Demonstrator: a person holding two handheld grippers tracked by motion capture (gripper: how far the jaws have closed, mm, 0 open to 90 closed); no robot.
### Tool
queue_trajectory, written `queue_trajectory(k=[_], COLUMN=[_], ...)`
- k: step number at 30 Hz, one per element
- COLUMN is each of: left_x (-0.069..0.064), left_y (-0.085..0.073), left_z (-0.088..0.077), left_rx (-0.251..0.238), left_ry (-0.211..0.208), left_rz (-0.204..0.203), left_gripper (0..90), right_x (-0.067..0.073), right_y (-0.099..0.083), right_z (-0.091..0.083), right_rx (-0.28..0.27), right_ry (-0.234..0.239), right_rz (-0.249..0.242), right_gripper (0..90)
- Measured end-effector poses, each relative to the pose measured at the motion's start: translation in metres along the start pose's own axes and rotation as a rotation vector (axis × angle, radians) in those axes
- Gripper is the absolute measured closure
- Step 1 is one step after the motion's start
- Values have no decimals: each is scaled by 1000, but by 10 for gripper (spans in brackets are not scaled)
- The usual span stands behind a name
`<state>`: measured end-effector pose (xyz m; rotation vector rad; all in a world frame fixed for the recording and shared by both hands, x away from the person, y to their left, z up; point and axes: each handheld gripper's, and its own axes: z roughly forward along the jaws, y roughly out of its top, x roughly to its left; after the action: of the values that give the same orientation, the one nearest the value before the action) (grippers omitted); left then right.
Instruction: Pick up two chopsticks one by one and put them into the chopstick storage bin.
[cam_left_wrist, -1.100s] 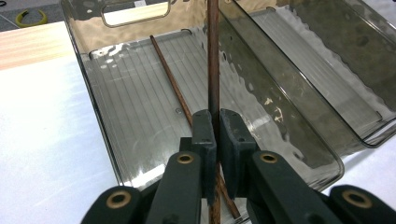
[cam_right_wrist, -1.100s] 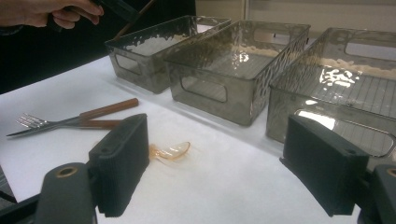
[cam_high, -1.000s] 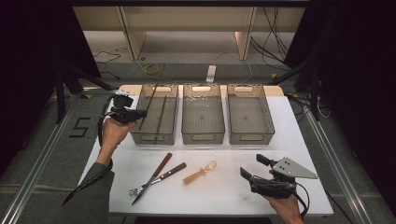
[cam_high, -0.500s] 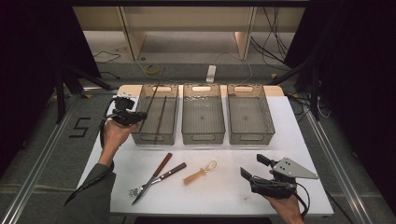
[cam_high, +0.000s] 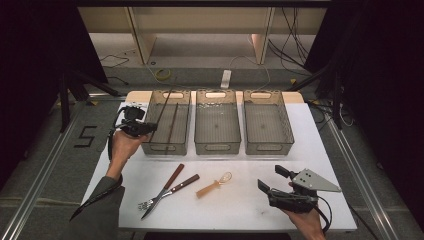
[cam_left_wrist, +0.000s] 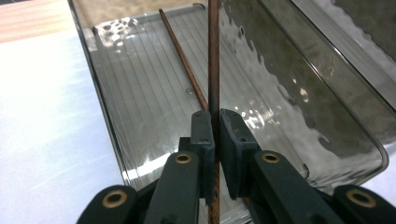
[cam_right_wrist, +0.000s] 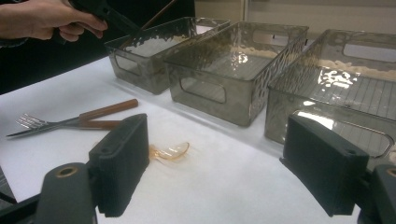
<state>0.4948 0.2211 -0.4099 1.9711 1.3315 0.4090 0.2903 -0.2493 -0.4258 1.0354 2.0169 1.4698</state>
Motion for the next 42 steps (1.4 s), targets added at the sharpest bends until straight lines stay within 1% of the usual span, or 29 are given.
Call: queue_trajectory(k=[2, 4, 7, 10, 12, 17, 19, 21, 22, 25, 30, 31, 32, 34, 35, 37, 39, 40, 42], left_x=[0, -2, -6, -13, -19, -33, -37, -41, -42, -46, -58, -60, -62, -65, -67, -71, -74, -77, -81], left_y=[0, 0, 1, 4, 5, 7, 7, 7, 6, 6, 5, 5, 5, 5, 5, 5, 5, 5, 5], left_z=[-1, -3, -7, -14, -18, -26, -28, -29, -30, -32, -35, -35, -35, -35, -35, -36, -37, -37, -38], left_rx=[-5, -2, -8, -17, -10, -17, -8, 1, -4, -4, 8, 13, 15, 29, 23, 30, 39, 38, 44], left_ry=[-9, -9, -21, -39, -50, -72, -83, -82, -84, -122, -133, -136, -146, -172, -174, -182, -192, -193, -198], left_rz=[-5, -6, -5, 6, 21, 47, 63, 78, 77, 71, 102, 112, 110, 119, 121, 126, 145, 146, 160], left_gripper=[768, 692, 636, 552, 499, 408, 382, 359, 349, 318, 267, 262, 258, 239, 237, 228, 224, 219, 214], right_x=[0, 0, 0, 0, 0, 0, 0, 0, 0, 0, 0, 0, 0, 1, 1, 1, 1, 1, 1], right_y=[0, 0, 0, 0, 0, 0, 0, 0, 0, 0, 0, 0, 0, 0, 0, 0, 0, 0, 0], right_z=[0, 0, -1, -1, -1, -2, -2, -2, -2, -2, -2, -2, -2, -2, -2, -2, -1, -2, -2], right_rx=[1, 2, 2, 0, -1, -2, -2, -3, -2, -2, -2, -2, -2, -2, -1, -1, -2, 0, -3], right_ry=[-1, 0, 0, -1, -3, -1, -1, -1, -1, 0, 0, 0, 0, 1, 1, 1, 2, 1, 2], right_rz=[0, -2, -1, 0, 3, 0, 1, 0, 0, 0, 2, 1, 0, -1, 0, -1, -1, -2, -2], right_gripper=[231, 231, 231, 231, 231, 231, 231, 231, 231, 230, 230, 230, 231, 230, 231, 231, 231, 231, 231])
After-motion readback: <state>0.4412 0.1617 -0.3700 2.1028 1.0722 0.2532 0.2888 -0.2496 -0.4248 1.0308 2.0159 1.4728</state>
